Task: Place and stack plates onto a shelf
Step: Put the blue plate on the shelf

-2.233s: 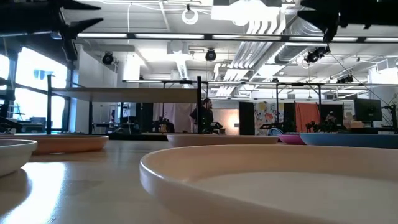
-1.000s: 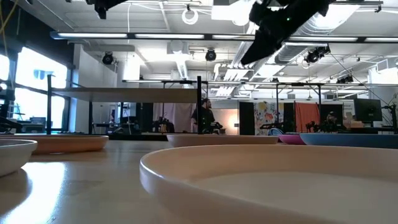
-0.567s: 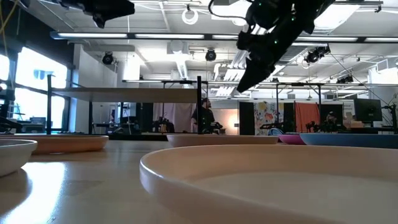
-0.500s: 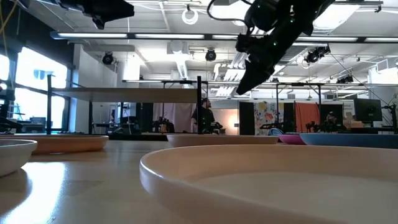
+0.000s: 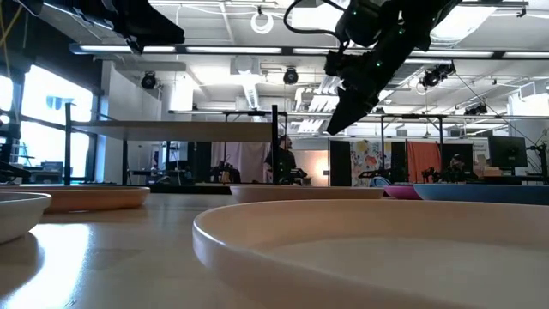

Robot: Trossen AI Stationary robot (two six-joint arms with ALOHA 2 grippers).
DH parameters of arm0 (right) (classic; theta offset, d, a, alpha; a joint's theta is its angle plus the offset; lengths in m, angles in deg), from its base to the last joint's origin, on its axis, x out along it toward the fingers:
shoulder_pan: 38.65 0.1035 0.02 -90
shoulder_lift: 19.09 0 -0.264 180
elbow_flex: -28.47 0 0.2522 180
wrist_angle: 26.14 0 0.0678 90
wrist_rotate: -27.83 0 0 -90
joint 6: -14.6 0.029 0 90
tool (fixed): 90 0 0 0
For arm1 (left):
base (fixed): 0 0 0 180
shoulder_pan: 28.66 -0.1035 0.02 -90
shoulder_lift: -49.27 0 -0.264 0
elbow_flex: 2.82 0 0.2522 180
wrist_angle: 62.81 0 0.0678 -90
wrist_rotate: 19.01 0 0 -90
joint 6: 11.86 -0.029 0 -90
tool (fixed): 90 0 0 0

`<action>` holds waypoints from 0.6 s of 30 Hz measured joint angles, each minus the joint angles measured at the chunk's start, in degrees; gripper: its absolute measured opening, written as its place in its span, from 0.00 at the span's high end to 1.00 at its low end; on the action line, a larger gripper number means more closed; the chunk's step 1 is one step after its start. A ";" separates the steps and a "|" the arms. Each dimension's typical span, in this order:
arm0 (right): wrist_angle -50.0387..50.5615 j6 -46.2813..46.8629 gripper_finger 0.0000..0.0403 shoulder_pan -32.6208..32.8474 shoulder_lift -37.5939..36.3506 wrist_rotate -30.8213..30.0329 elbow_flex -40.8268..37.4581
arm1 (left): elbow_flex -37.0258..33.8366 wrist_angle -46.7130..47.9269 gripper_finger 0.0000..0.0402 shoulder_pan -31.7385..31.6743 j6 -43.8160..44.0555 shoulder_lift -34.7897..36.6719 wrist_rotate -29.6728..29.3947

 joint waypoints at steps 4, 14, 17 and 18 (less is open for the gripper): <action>0.53 0.00 0.64 0.00 0.01 -0.02 -0.14 | 0.00 0.01 0.79 0.00 0.63 -1.63 -0.02; 0.99 -1.69 0.64 0.00 4.97 -0.02 -0.20 | 0.00 -0.09 0.79 0.00 2.33 -4.78 -0.04; 0.90 -2.77 0.64 0.00 7.16 -0.02 -0.21 | 0.00 -0.14 0.79 0.00 4.28 -5.12 -0.04; 0.76 -3.22 0.64 0.00 7.91 -0.04 -0.22 | 0.00 -0.11 0.79 0.00 4.75 -5.12 -0.04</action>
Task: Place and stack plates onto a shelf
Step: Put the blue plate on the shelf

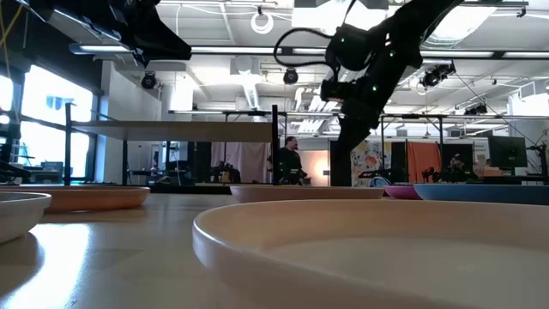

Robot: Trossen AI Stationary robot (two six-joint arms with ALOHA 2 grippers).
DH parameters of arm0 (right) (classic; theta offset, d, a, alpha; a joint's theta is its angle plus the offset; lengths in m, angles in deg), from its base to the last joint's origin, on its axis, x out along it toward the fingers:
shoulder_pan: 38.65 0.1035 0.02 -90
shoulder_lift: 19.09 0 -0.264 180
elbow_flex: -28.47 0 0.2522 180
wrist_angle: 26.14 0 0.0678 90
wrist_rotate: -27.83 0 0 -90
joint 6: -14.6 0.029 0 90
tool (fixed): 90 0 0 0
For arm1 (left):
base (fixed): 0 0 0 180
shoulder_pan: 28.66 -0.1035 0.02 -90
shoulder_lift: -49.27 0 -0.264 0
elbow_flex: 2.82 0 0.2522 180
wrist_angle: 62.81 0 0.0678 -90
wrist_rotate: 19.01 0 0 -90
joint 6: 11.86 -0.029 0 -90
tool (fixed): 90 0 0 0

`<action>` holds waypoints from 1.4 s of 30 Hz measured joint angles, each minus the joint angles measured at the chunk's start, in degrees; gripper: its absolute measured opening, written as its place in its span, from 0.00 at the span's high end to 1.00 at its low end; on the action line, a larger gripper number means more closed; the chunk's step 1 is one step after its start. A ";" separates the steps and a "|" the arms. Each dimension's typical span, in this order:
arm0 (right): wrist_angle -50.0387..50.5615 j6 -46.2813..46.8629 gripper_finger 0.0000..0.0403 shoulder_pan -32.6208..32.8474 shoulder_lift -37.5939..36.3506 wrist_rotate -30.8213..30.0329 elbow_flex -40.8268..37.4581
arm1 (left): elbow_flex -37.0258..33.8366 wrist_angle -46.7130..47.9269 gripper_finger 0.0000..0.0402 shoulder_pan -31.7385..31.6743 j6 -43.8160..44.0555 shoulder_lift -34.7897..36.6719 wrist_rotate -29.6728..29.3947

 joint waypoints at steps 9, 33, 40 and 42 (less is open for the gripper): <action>-3.10 -1.55 0.64 -0.29 6.53 -3.38 0.00 | 0.00 -0.03 0.79 0.00 0.40 0.02 -0.17; -3.81 -2.85 0.64 -3.39 10.82 -0.79 0.00 | 0.00 0.03 0.79 0.00 0.38 0.02 -0.22; -3.71 -2.84 0.79 -3.39 10.82 -0.52 0.00 | 0.00 0.03 0.79 0.00 0.40 0.02 -0.26; -3.53 -2.84 0.86 -3.39 10.82 -0.44 0.00 | 0.00 0.03 0.79 0.01 0.40 0.02 -0.26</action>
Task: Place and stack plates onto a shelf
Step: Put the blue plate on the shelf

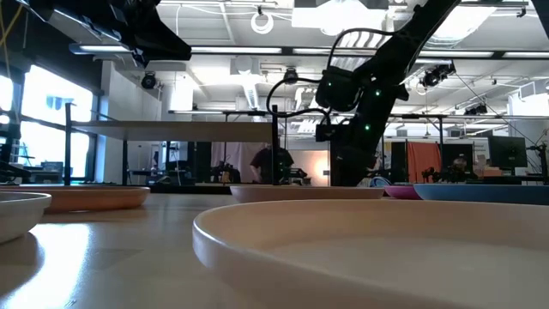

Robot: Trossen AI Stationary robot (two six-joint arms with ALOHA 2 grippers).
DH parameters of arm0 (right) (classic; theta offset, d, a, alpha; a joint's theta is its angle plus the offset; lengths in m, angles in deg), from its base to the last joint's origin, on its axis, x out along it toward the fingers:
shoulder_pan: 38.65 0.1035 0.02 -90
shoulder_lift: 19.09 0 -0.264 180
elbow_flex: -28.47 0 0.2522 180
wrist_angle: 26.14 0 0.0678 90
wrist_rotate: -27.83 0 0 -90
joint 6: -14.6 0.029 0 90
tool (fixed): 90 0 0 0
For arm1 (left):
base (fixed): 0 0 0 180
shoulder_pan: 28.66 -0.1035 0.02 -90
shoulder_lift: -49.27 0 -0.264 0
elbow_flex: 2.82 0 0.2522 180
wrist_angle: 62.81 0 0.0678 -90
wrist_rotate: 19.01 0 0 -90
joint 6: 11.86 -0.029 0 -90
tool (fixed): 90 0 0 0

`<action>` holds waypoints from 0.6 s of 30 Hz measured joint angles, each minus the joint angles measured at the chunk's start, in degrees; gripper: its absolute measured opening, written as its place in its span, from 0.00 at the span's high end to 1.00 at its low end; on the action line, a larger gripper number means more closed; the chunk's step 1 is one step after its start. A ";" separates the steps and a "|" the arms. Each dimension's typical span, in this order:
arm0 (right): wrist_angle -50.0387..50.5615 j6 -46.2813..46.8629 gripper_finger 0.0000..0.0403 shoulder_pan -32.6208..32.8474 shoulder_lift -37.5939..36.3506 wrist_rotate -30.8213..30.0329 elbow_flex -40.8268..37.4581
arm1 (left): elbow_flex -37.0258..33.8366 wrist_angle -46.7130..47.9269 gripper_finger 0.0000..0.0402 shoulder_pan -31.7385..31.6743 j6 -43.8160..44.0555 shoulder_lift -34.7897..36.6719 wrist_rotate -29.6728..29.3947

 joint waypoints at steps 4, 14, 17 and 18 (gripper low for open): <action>0.63 0.47 0.98 0.02 -0.02 0.04 0.00 | 0.00 0.00 0.79 0.00 0.00 0.00 0.00; 0.68 1.31 0.99 0.07 -0.09 1.40 0.07 | 0.00 0.00 0.79 0.00 -0.04 0.00 0.00; 0.86 1.95 1.00 0.18 -0.55 1.46 0.07 | 0.00 0.00 0.79 0.01 -0.02 0.00 0.02; 0.65 1.95 1.00 0.33 -0.87 1.44 0.07 | 0.00 -0.02 0.79 0.01 -0.02 0.00 0.02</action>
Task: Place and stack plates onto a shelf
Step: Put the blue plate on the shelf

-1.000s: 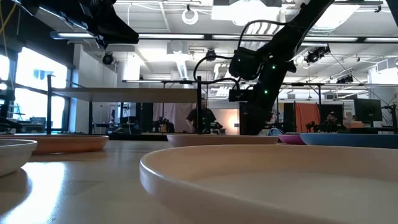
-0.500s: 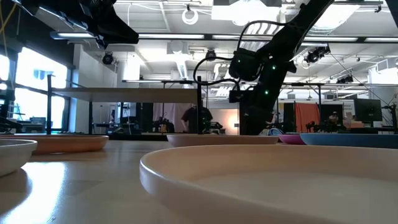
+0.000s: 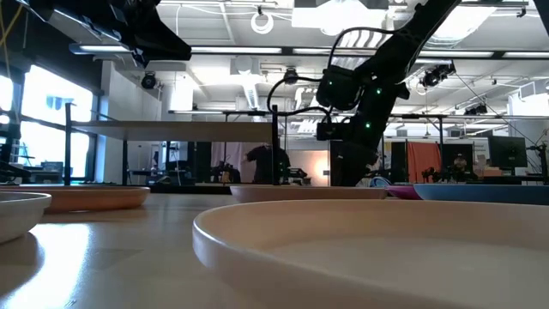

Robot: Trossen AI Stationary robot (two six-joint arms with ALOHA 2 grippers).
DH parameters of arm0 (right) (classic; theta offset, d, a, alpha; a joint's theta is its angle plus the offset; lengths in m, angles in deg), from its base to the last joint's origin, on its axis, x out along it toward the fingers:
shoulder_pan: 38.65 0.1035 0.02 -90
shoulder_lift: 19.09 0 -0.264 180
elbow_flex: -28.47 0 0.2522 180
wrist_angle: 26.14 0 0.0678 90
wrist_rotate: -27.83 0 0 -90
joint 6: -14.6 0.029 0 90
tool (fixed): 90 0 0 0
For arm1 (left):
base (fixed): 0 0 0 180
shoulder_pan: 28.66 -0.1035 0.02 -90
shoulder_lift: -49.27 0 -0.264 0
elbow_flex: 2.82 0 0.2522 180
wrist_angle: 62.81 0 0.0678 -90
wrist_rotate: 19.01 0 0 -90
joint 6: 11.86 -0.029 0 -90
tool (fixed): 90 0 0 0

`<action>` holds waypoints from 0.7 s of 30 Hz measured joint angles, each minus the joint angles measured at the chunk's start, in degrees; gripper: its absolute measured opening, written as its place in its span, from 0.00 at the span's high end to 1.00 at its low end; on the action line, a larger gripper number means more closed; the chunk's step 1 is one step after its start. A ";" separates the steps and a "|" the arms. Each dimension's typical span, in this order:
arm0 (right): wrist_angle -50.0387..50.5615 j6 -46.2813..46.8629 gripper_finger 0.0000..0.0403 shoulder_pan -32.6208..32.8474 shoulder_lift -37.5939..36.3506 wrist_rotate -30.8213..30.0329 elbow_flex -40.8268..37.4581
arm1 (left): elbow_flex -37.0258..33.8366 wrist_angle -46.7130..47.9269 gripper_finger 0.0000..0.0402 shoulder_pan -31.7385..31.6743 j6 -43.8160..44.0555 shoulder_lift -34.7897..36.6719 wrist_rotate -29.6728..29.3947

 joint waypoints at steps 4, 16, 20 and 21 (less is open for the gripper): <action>-0.22 -0.02 1.00 0.61 -2.13 -0.63 0.00 | 0.00 0.03 0.79 -0.01 0.02 0.00 0.00; -0.02 3.04 1.00 0.86 -12.84 -5.57 0.00 | 0.00 0.04 0.79 0.00 1.10 0.00 0.02; -0.02 3.04 1.00 0.85 -17.33 -7.48 0.00 | 0.00 0.04 0.79 0.02 2.57 0.00 0.02; -0.05 3.06 1.00 0.87 -18.37 -8.35 0.00 | 0.00 0.02 0.79 0.02 2.60 0.00 0.02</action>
